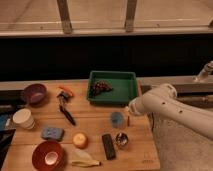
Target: Place fork in metal cup
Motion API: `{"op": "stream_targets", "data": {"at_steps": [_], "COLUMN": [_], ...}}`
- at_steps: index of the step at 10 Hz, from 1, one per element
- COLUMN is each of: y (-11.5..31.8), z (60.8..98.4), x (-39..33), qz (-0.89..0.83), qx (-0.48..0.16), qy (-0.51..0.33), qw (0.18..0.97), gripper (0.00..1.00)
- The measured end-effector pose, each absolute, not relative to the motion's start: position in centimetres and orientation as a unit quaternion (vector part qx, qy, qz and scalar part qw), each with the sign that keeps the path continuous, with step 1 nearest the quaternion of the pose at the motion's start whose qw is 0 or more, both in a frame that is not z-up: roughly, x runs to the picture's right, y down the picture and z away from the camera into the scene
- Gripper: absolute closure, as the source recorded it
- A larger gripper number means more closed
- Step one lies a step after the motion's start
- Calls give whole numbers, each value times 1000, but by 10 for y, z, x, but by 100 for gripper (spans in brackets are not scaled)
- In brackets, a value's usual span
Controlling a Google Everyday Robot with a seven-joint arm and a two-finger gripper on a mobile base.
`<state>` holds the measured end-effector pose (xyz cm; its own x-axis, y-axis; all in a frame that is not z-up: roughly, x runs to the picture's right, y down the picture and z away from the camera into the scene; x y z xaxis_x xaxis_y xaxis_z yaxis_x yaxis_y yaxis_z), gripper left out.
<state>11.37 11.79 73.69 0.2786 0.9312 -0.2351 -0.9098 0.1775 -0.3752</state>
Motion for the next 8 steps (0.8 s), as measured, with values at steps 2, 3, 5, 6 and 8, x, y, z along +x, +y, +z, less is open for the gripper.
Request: {"op": "stream_targets", "data": {"at_steps": [2, 3, 5, 6, 8], "y": [118, 118, 117, 117, 124], "z": [729, 723, 713, 709, 700], "x": [111, 109, 108, 107, 107], "qz": [596, 593, 591, 590, 589], "qx": [-219, -214, -206, -204, -207], "qy": [-23, -24, -24, -23, -16], "qw": [772, 775, 779, 781, 781], "gripper": [100, 100, 100, 100, 100]}}
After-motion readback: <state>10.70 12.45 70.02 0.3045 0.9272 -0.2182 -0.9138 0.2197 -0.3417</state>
